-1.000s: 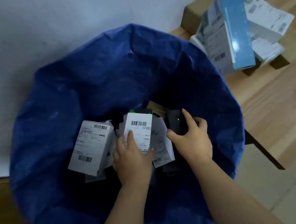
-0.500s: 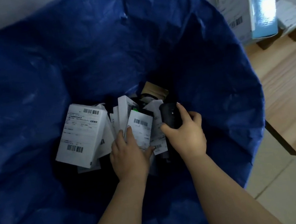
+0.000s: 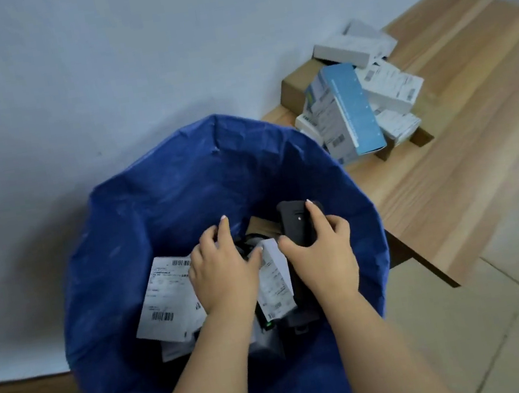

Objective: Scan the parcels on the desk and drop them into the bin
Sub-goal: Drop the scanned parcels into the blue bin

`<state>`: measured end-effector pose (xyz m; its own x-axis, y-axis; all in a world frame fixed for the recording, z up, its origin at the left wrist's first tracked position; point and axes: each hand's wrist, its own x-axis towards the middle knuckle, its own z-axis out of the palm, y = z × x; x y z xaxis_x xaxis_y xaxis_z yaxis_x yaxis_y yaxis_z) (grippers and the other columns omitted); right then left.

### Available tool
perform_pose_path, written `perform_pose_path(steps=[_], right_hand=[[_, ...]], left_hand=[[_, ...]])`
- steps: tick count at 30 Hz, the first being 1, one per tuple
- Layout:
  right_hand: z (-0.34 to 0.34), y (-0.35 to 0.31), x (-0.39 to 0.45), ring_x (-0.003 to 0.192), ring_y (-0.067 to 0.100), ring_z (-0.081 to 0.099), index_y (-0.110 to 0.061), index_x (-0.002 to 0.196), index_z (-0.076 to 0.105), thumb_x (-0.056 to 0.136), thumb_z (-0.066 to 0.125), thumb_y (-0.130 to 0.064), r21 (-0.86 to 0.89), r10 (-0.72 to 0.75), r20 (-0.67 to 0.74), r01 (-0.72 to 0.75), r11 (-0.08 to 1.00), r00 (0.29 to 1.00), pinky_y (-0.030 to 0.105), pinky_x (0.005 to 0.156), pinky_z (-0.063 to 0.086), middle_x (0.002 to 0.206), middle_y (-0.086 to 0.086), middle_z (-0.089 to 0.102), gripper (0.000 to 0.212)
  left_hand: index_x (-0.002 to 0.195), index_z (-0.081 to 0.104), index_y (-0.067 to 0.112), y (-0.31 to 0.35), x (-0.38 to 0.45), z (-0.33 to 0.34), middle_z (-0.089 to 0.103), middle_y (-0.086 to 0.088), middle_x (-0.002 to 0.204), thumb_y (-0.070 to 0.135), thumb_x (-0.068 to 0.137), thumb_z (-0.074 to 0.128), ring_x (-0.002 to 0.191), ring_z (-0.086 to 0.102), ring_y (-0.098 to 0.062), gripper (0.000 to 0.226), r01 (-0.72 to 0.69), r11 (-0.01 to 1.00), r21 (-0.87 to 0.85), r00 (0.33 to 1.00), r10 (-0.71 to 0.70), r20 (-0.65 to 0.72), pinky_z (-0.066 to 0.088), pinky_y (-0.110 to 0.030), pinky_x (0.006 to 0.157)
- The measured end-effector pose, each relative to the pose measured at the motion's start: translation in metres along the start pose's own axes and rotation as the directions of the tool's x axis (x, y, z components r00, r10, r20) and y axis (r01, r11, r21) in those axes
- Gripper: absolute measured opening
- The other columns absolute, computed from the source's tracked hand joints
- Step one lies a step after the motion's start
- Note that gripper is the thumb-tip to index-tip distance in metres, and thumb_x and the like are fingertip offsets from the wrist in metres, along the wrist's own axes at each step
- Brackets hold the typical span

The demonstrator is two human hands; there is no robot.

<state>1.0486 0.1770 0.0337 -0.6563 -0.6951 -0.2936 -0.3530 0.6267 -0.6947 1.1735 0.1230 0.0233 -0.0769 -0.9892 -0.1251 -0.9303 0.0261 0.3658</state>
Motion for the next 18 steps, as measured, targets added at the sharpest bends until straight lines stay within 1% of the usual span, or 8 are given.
perform_pose_path(steps=[5,8,10,12,15,18], right_hand=[[-0.057,-0.013,-0.020,0.117,0.014,0.050,-0.049,0.149,0.030,0.081,0.066,-0.054,0.090,-0.030,-0.102,0.039,0.995,0.994,0.039,0.091,0.048,0.143,-0.010,0.032,0.078],[-0.093,-0.008,-0.028,0.120,0.014,0.051,-0.049,0.150,0.030,0.080,0.067,-0.054,0.141,-0.029,-0.168,0.054,0.989,0.985,0.041,0.096,0.049,0.143,-0.010,0.033,0.079],[-0.116,-0.001,-0.032,0.116,0.012,0.051,-0.049,0.150,0.030,0.081,0.067,-0.054,0.162,-0.018,-0.204,0.052,0.985,0.979,0.036,0.092,0.049,0.144,-0.010,0.032,0.079],[-0.139,0.009,-0.034,0.108,0.008,0.048,-0.050,0.150,0.031,0.081,0.067,-0.053,0.185,-0.016,-0.239,0.062,0.981,0.971,0.034,0.089,0.048,0.144,-0.010,0.031,0.078],[-0.180,0.030,-0.035,0.105,0.009,0.047,-0.050,0.149,0.032,0.080,0.068,-0.052,0.219,0.001,-0.317,0.072,0.973,0.948,0.038,0.091,0.052,0.143,-0.009,0.032,0.077],[-0.227,0.059,-0.035,0.111,0.013,0.052,-0.050,0.148,0.032,0.080,0.068,-0.052,0.246,0.035,-0.389,0.067,0.967,0.920,0.044,0.093,0.054,0.140,-0.008,0.034,0.078]], left_hand=[[0.154,0.024,0.029,0.042,-0.019,-0.033,0.037,0.001,0.148,0.055,0.090,0.060,0.133,0.035,-0.024,0.078,-0.112,0.990,-0.082,0.993,0.109,-0.035,0.033,-0.039,0.107],[0.152,0.029,0.029,0.073,-0.034,-0.044,0.040,0.001,0.146,0.054,0.090,0.059,0.132,0.037,-0.024,0.074,-0.179,0.977,-0.113,0.983,0.175,-0.049,0.033,-0.039,0.107],[0.150,0.034,0.029,0.094,-0.045,-0.050,0.042,0.001,0.145,0.054,0.090,0.059,0.132,0.038,-0.024,0.070,-0.226,0.966,-0.127,0.974,0.221,-0.053,0.033,-0.039,0.106],[0.147,0.038,0.029,0.117,-0.053,-0.054,0.043,0.000,0.145,0.053,0.089,0.059,0.131,0.039,-0.024,0.066,-0.274,0.953,-0.126,0.962,0.270,-0.051,0.033,-0.039,0.106],[0.145,0.041,0.031,0.161,-0.072,-0.057,0.043,0.000,0.144,0.053,0.088,0.060,0.130,0.040,-0.025,0.064,-0.353,0.928,-0.119,0.936,0.350,-0.048,0.035,-0.040,0.105],[0.145,0.041,0.029,0.213,-0.096,-0.052,0.044,-0.003,0.143,0.054,0.088,0.058,0.129,0.040,-0.028,0.064,-0.428,0.898,-0.103,0.904,0.425,-0.055,0.037,-0.043,0.103]])
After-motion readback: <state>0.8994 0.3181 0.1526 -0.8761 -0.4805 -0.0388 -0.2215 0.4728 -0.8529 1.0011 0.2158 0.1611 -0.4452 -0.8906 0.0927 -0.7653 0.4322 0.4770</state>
